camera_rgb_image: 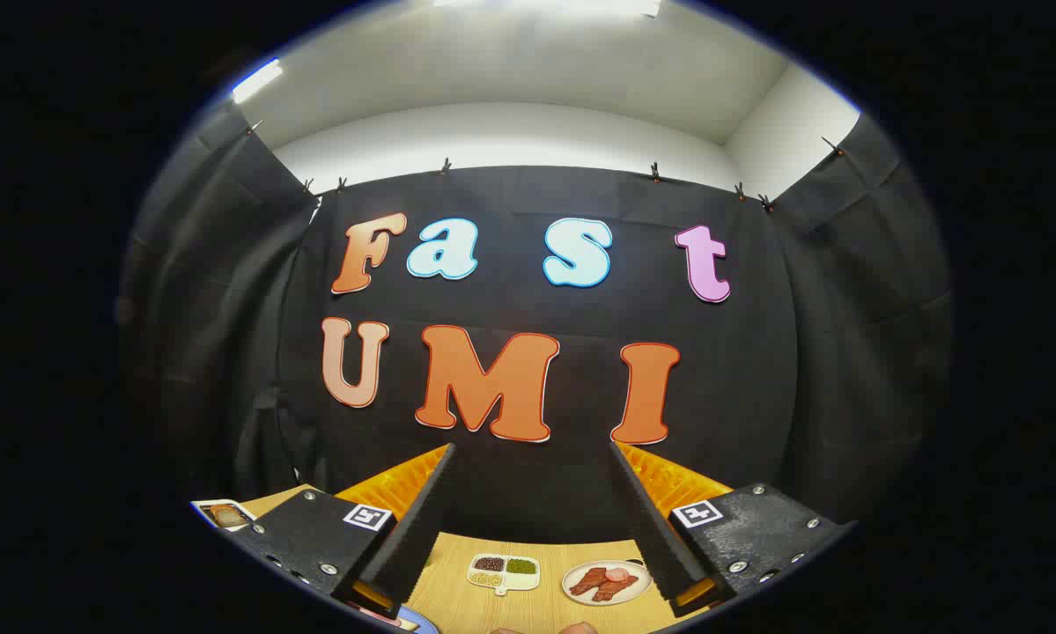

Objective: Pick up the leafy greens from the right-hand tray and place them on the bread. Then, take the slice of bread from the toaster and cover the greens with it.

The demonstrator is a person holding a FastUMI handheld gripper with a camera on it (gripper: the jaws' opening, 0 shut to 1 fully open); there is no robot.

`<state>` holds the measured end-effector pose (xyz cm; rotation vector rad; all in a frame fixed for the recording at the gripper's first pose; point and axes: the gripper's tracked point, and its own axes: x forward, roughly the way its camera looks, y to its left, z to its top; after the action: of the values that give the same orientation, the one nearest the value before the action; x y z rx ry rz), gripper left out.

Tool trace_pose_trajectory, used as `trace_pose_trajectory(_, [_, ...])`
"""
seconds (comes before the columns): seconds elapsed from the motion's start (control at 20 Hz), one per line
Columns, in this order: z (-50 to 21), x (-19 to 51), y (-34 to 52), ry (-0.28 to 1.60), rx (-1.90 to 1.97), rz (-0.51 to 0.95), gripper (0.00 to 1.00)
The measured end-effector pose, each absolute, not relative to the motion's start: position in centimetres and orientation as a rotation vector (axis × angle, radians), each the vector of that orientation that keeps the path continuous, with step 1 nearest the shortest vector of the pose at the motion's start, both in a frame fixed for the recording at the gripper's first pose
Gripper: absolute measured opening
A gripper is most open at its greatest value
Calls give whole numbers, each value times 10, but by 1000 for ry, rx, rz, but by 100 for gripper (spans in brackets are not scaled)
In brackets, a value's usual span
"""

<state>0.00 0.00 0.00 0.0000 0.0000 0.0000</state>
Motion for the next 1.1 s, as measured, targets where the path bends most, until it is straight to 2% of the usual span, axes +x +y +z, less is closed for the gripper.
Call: trace_pose_trajectory(1.1, [-42, 2, 19, 90, -12, 37, 100])
